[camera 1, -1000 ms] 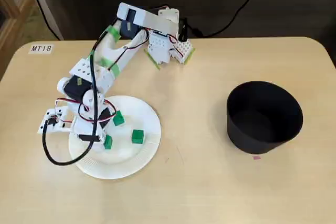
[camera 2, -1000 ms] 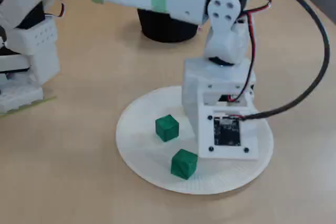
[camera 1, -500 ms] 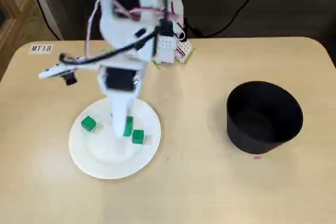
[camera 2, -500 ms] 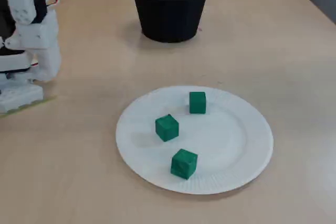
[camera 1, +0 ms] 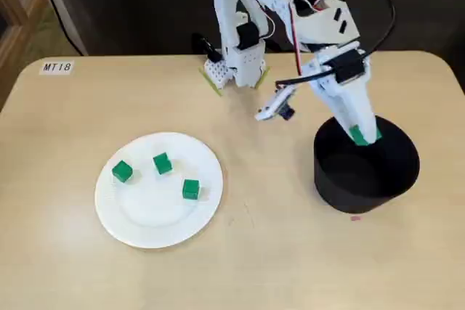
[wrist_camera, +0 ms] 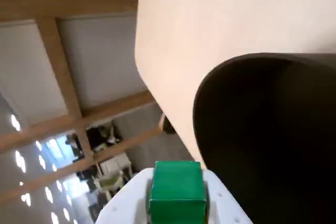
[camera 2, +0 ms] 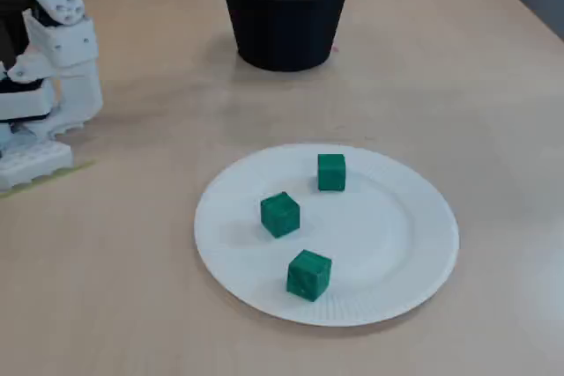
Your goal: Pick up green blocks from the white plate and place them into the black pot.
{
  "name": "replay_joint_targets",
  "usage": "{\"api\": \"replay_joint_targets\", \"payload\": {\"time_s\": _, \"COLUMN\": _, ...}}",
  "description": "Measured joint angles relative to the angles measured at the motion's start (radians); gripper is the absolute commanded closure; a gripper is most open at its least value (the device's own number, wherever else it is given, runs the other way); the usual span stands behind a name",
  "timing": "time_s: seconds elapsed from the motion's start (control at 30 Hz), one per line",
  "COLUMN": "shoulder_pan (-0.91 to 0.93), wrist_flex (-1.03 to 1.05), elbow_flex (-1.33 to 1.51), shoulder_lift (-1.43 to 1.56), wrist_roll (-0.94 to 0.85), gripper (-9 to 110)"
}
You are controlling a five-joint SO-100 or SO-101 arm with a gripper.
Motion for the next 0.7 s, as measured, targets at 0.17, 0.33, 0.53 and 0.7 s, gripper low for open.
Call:
{"api": "replay_joint_targets", "payload": {"time_s": 0.17, "shoulder_pan": -0.021, "wrist_flex": -0.04, "elbow_flex": 0.003, "shoulder_lift": -0.097, "wrist_roll": -0.018, "gripper": 104}}
{"api": "replay_joint_targets", "payload": {"time_s": 0.33, "shoulder_pan": -0.017, "wrist_flex": -0.032, "elbow_flex": 0.003, "shoulder_lift": -0.109, "wrist_roll": -0.057, "gripper": 84}}
{"api": "replay_joint_targets", "payload": {"time_s": 0.53, "shoulder_pan": 0.014, "wrist_flex": 0.041, "elbow_flex": 0.003, "shoulder_lift": -0.109, "wrist_roll": -0.098, "gripper": 78}}
{"api": "replay_joint_targets", "payload": {"time_s": 0.7, "shoulder_pan": 0.04, "wrist_flex": 0.103, "elbow_flex": 0.003, "shoulder_lift": -0.092, "wrist_roll": -0.109, "gripper": 104}}
